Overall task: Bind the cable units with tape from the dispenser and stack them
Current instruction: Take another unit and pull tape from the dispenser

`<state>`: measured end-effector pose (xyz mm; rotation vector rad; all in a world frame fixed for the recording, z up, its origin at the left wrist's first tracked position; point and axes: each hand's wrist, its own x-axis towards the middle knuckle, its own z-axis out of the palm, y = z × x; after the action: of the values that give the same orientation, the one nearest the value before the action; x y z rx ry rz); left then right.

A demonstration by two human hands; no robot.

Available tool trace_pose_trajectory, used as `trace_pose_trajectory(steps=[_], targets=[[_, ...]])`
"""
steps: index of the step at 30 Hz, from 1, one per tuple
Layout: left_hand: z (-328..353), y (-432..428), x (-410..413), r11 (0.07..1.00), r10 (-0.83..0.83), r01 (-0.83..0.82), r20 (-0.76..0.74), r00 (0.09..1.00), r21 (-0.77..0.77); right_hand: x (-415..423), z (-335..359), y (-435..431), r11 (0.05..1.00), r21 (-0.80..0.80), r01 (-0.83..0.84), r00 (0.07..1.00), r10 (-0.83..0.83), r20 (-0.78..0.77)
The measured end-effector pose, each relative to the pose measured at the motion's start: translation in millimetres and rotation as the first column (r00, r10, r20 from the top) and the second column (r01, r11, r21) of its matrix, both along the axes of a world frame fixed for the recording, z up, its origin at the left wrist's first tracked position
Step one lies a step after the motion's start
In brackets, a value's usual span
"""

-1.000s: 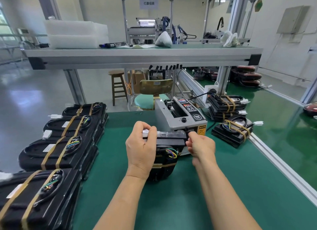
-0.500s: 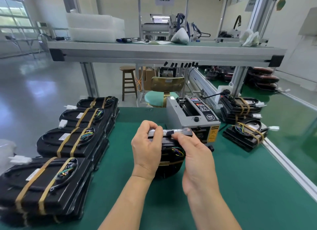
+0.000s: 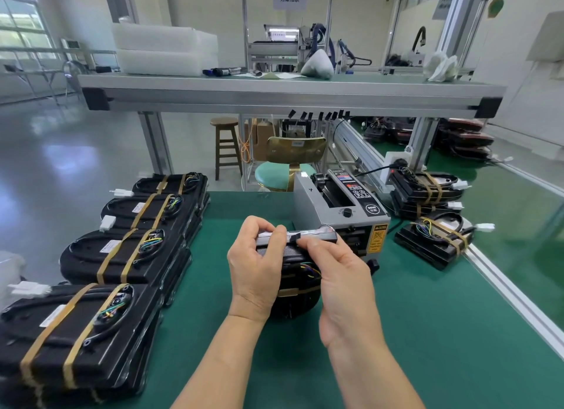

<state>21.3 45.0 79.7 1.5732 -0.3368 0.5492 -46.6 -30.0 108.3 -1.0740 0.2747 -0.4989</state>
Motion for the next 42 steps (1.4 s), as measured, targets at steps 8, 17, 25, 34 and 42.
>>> trace_pose_trajectory(steps=[8, 17, 25, 34, 42], targets=[[-0.7, 1.6, -0.1, 1.0, 0.011, -0.011, 0.007, 1.0, 0.009, 1.0, -1.5, 1.3, 1.0, 0.005, 0.019, 1.0, -0.019, 0.001], [1.6, 2.4, -0.9, 1.0, 0.01, -0.01, -0.024, 1.0, -0.003, 2.9, -5.5, 0.0, 0.999, -0.027, 0.022, 0.999, -0.021, 0.031], [2.1, 5.3, 1.6, 0.999, 0.015, -0.012, -0.091, 0.996, 0.034, 5.5, -22.8, -4.1, 0.973, -0.195, 0.125, 0.992, -0.118, 0.045], [5.8, 22.9, 13.3, 0.969, 0.05, -0.048, 0.001, 0.999, 0.242, 22.6, -58.1, -32.2, 0.924, -0.171, 0.341, 0.937, -0.349, -0.018], [33.2, 23.1, 10.9, 0.798, -0.054, -0.04, 0.138, 0.989, 0.601, 40.7, -62.9, -96.2, 0.637, -0.643, 0.426, 0.802, -0.595, -0.058]])
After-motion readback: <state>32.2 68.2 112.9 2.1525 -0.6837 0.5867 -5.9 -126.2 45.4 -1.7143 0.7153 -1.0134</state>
